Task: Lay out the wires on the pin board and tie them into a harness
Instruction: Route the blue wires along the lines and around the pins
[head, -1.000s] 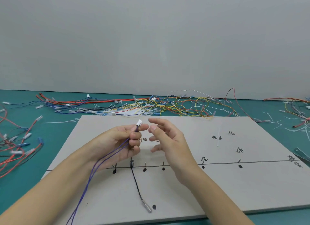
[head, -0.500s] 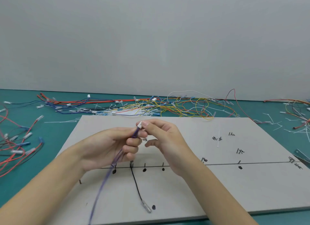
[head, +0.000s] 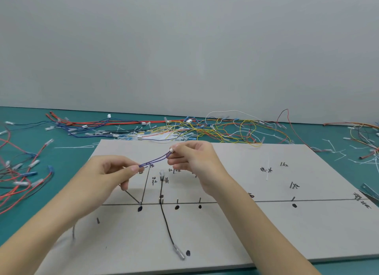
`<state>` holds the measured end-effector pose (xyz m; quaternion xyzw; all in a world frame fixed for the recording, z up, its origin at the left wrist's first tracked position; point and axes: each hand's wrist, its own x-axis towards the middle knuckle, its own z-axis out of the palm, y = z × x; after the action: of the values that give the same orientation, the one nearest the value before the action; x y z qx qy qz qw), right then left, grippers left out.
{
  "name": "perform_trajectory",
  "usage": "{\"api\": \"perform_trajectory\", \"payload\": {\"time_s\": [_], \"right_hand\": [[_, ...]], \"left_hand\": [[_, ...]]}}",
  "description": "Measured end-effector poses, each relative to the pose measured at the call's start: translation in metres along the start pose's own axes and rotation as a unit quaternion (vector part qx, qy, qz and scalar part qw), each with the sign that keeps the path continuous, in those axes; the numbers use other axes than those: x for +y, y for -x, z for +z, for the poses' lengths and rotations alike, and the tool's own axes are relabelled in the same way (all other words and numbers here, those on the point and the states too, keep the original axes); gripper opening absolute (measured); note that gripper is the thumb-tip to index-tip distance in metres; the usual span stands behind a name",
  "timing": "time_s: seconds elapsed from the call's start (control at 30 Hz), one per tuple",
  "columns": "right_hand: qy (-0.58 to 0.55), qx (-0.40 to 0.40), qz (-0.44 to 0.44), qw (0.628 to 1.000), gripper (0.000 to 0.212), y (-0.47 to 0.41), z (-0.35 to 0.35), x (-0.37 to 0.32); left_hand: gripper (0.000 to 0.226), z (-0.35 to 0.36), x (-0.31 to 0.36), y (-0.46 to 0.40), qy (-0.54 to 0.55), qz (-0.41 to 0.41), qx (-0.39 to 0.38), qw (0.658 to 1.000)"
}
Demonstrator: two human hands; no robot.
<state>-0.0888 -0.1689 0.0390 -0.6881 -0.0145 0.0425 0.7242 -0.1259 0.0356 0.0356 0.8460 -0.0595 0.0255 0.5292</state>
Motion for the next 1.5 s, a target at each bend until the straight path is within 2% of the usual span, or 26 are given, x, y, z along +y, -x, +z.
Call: {"api": "perform_trajectory", "payload": {"time_s": [0.1, 0.2, 0.27, 0.4, 0.7, 1.5], "right_hand": [[0.104, -0.003, -0.007, 0.995, 0.02, -0.008, 0.007, 0.005], [0.222, -0.001, -0.023, 0.975, 0.024, -0.016, 0.014, 0.013], [0.25, -0.009, -0.025, 0.968, 0.02, -0.022, 0.019, 0.019], [0.293, -0.018, -0.021, 0.956, 0.016, -0.033, 0.026, 0.027], [0.325, -0.059, -0.015, 0.944, 0.016, -0.048, 0.037, 0.029], [0.253, -0.031, -0.015, 0.967, 0.014, -0.052, 0.038, 0.045]], "left_hand": [[0.021, -0.007, -0.004, 0.002, -0.032, -0.011, 0.008, 0.999], [0.019, 0.0, -0.011, 0.01, -0.093, -0.033, -0.031, 0.995], [0.02, 0.005, -0.016, 0.015, -0.105, -0.049, -0.037, 0.993], [0.022, 0.01, -0.022, 0.015, -0.106, -0.047, 0.009, 0.993], [0.022, 0.015, -0.029, 0.016, -0.132, -0.076, 0.017, 0.988], [0.023, 0.021, -0.032, 0.019, -0.153, -0.053, 0.033, 0.986]]}}
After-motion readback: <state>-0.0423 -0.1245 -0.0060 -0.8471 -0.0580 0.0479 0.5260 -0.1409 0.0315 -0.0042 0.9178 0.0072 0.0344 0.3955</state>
